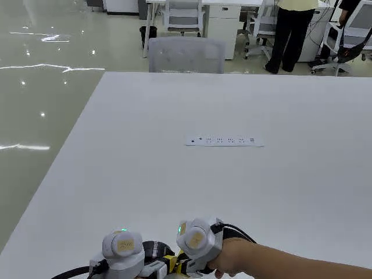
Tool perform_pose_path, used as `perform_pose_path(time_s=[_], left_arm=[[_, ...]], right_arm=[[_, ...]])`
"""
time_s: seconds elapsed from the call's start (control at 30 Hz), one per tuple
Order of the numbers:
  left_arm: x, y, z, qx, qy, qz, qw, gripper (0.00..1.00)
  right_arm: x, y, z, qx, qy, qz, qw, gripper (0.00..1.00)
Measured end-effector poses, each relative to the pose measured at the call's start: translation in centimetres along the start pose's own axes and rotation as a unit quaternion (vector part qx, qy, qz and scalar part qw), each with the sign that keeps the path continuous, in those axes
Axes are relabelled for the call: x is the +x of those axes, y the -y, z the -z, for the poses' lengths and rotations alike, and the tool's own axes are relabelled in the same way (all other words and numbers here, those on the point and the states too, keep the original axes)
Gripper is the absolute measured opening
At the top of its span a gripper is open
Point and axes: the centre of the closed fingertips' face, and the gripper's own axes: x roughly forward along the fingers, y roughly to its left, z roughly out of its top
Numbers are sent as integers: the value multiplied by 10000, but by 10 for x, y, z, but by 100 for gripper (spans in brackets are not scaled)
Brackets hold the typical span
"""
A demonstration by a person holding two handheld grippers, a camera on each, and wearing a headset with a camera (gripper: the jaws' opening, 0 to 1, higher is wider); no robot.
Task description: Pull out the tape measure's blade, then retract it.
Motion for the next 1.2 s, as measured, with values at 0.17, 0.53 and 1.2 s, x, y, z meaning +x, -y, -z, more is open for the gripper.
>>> perform_pose_path(time_s=[0.17,0.53,1.2], left_arm=[[-1,0,0,-3,15,-7,10000,56],[-1,1,0,30,79,-15,10000,58],[-39,-12,-13,1175,284,1028,9873,100]], right_arm=[[0,0,-1,-2,-30,-4,10000,14],[0,0,0,172,16,54,9998,14],[-47,6,8,623,862,706,9918,46]])
